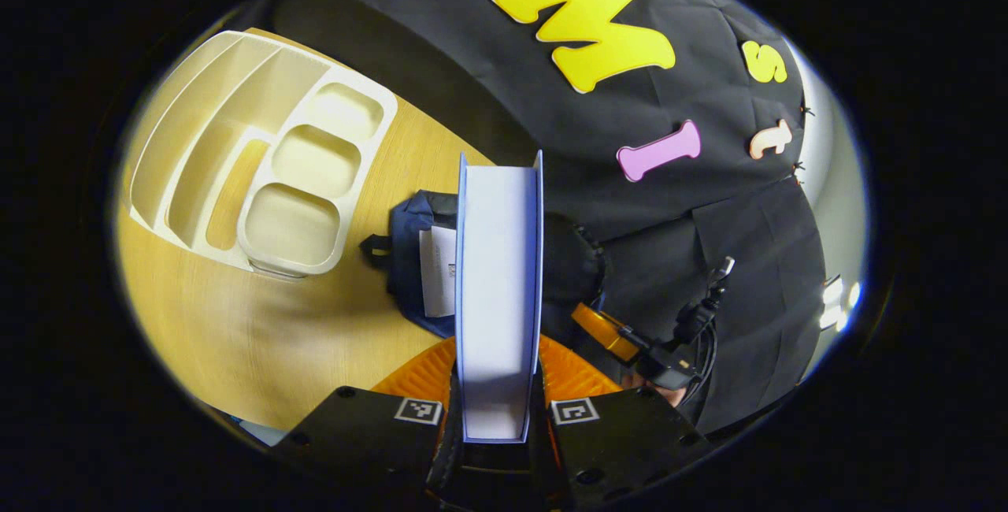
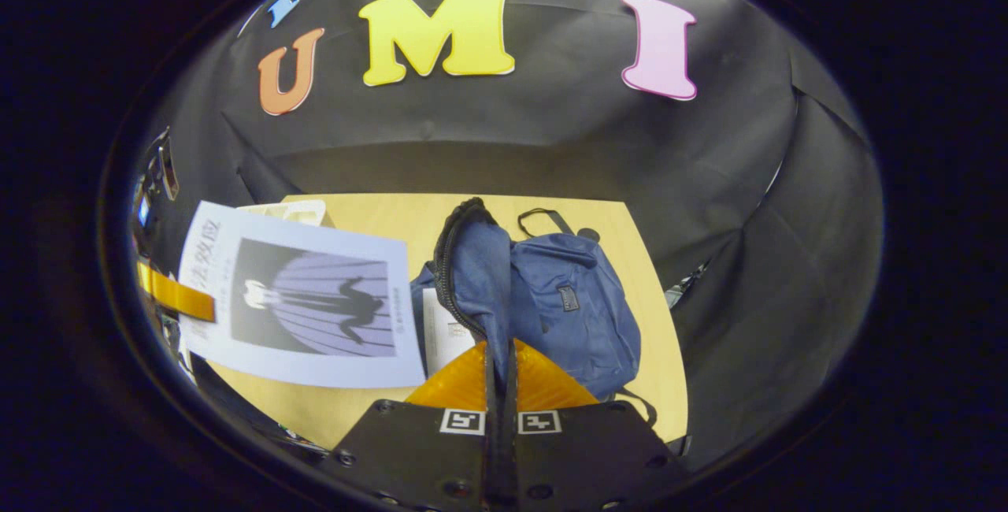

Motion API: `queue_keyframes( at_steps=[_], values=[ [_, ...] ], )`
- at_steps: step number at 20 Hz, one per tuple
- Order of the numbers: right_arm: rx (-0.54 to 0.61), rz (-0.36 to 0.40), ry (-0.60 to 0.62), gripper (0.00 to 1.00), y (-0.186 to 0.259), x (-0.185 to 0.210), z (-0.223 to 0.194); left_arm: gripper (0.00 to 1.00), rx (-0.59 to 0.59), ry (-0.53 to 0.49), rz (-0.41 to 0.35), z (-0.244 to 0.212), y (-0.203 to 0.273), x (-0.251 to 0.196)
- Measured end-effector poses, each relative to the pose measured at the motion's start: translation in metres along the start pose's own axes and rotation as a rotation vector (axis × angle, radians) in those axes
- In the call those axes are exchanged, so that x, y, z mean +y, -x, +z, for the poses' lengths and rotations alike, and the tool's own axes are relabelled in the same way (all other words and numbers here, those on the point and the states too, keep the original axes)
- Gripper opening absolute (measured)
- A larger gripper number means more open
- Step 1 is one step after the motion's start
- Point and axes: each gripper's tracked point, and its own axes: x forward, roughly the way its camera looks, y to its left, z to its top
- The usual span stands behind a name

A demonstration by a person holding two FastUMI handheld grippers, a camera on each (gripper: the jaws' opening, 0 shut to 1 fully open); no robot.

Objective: Open the schoolbag, grab two books from the bookshelf and put them into the schoolbag.

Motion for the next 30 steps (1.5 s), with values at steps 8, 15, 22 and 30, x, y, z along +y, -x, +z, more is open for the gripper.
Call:
queue_keyframes(
  at_steps=[8, 15, 22, 30],
  values=[
    [-0.007, 0.019, -0.004, 0.01, 0.005, -0.006, 0.010, 0.36, 0.035, -0.023, -0.017, -0.018, -0.084, 0.006],
    [-0.018, 0.021, 0.001, 0.01, 0.011, -0.006, 0.015, 0.36, 0.080, 0.041, -0.078, -0.022, -0.146, 0.008],
    [-0.052, 0.027, 0.009, 0.01, 0.022, 0.000, 0.027, 0.36, 0.090, 0.088, -0.152, -0.021, -0.197, 0.000],
    [-0.058, 0.047, 0.018, 0.01, 0.024, 0.007, 0.031, 0.37, 0.132, 0.210, -0.218, -0.018, -0.231, 0.003]
  ],
)
